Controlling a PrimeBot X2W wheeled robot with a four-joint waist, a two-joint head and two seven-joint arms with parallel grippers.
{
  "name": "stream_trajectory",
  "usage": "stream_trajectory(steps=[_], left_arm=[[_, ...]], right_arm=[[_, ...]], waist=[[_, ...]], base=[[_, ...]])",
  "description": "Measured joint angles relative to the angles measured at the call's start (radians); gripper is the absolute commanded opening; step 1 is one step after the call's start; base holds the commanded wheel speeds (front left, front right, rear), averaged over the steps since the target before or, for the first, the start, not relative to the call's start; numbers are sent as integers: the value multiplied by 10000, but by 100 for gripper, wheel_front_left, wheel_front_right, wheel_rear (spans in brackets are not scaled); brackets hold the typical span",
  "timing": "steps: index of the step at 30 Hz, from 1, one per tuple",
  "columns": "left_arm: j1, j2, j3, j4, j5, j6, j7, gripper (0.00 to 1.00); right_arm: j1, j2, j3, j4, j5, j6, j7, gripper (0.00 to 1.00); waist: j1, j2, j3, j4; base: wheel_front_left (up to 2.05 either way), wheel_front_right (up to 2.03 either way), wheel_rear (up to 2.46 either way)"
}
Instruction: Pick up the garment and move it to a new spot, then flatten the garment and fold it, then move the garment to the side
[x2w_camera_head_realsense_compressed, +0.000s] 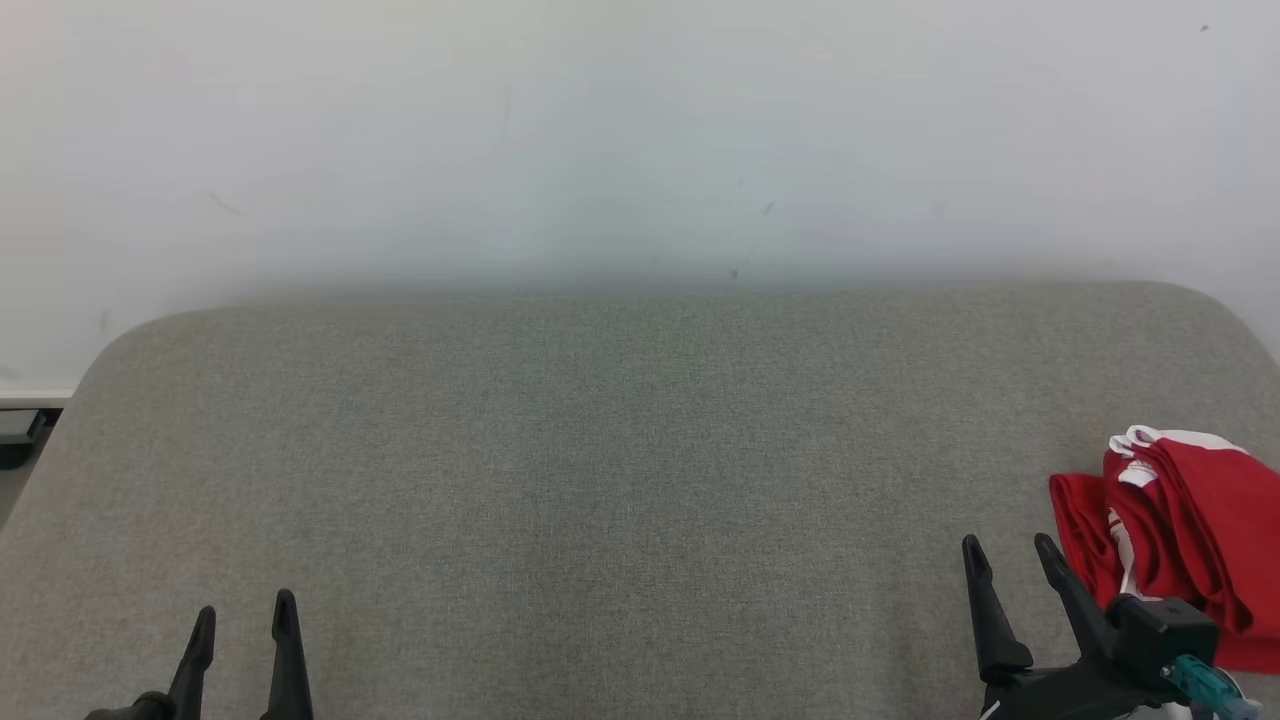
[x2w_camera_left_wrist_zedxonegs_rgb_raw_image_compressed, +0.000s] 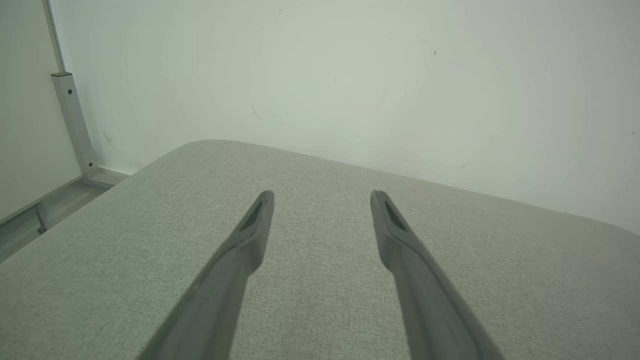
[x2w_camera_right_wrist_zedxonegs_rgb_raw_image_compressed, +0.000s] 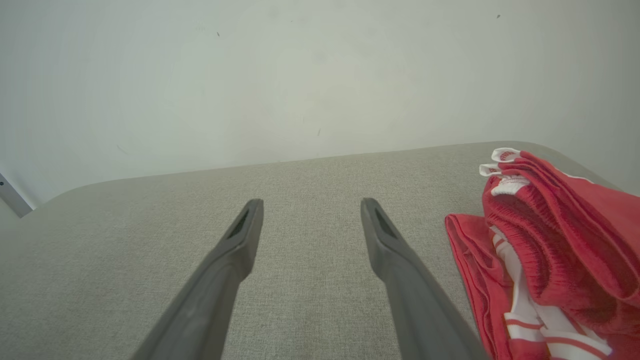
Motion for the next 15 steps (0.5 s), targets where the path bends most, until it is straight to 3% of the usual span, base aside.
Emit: stream_trajectory(steps=[13, 14, 15], left_arm=[[2, -96, 36, -205, -90, 2, 0, 100], [2, -96, 36, -215, -90, 2, 0, 0], [3, -115, 21, -140, -81, -12, 13, 0]], right_arm=[[0, 0, 65, 46, 2, 0, 2, 100], [0, 0, 67, 52, 2, 0, 2, 0], [17, 10, 71, 119, 0, 0, 17, 0]], waist=[[1, 0, 56, -4], [1, 0, 58, -3], [1, 0, 58, -3]], base=[[0, 0, 0], [0, 0, 0], [0, 0, 0]])
